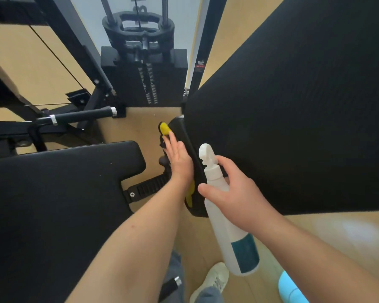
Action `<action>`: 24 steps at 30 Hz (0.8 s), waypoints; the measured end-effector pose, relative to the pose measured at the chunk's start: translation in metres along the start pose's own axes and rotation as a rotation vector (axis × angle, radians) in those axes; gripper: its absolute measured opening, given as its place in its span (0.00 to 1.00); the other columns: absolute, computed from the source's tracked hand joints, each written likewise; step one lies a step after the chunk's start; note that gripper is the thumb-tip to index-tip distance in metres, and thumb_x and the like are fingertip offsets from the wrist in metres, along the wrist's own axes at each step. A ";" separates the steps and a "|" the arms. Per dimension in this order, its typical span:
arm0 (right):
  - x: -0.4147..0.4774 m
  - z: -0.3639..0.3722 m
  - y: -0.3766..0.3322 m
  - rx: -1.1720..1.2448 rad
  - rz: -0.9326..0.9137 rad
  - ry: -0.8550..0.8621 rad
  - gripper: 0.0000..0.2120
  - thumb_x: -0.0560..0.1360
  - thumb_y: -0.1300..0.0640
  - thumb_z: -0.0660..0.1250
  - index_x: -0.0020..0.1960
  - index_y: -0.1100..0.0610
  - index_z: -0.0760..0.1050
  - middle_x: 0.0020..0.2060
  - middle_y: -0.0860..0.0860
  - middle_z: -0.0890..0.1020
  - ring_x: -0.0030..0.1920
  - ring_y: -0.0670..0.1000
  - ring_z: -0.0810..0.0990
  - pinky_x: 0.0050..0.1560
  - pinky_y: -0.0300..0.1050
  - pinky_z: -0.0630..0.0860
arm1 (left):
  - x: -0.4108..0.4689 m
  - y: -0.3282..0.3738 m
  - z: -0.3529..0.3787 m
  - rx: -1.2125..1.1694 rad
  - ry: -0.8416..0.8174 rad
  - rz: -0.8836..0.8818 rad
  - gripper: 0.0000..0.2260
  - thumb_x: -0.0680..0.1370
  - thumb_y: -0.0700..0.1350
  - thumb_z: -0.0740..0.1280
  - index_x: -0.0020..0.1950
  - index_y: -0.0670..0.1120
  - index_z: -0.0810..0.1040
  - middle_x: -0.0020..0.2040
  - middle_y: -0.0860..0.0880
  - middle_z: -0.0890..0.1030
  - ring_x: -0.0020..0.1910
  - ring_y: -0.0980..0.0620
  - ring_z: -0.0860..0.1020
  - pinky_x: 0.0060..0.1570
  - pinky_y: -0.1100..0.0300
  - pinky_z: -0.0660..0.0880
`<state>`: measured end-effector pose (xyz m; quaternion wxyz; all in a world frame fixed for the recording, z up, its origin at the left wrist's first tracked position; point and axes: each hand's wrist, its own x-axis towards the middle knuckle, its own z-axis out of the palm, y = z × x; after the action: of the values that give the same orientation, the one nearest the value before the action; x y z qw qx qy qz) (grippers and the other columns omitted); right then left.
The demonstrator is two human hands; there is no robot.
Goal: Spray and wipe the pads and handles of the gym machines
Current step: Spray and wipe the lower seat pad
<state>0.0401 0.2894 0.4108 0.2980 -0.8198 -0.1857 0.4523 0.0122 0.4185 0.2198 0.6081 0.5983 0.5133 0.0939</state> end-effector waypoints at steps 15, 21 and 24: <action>0.037 0.011 -0.033 -0.062 0.003 -0.011 0.27 0.78 0.43 0.72 0.72 0.35 0.64 0.49 0.37 0.80 0.48 0.42 0.82 0.42 0.37 0.77 | -0.085 -0.068 -0.017 -0.109 -0.134 0.004 0.21 0.85 0.43 0.61 0.73 0.66 0.70 0.73 0.49 0.75 0.74 0.46 0.71 0.70 0.36 0.70; 0.050 0.017 -0.043 -0.037 0.017 -0.010 0.24 0.78 0.45 0.72 0.70 0.36 0.67 0.48 0.39 0.81 0.46 0.40 0.82 0.39 0.34 0.76 | -0.039 0.013 -0.044 -0.154 -0.113 0.059 0.31 0.76 0.62 0.68 0.70 0.42 0.74 0.58 0.38 0.80 0.62 0.38 0.79 0.65 0.38 0.76; 0.063 0.017 -0.048 -0.024 0.011 -0.003 0.22 0.77 0.44 0.72 0.68 0.36 0.67 0.48 0.39 0.81 0.47 0.42 0.82 0.41 0.37 0.77 | -0.007 0.027 -0.043 -0.163 -0.104 0.118 0.27 0.81 0.56 0.63 0.72 0.38 0.67 0.58 0.38 0.78 0.61 0.39 0.78 0.64 0.38 0.76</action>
<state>0.0566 0.3672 0.3955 0.2854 -0.8236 -0.1871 0.4531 -0.0087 0.4476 0.2560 0.6739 0.5801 0.4355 0.1398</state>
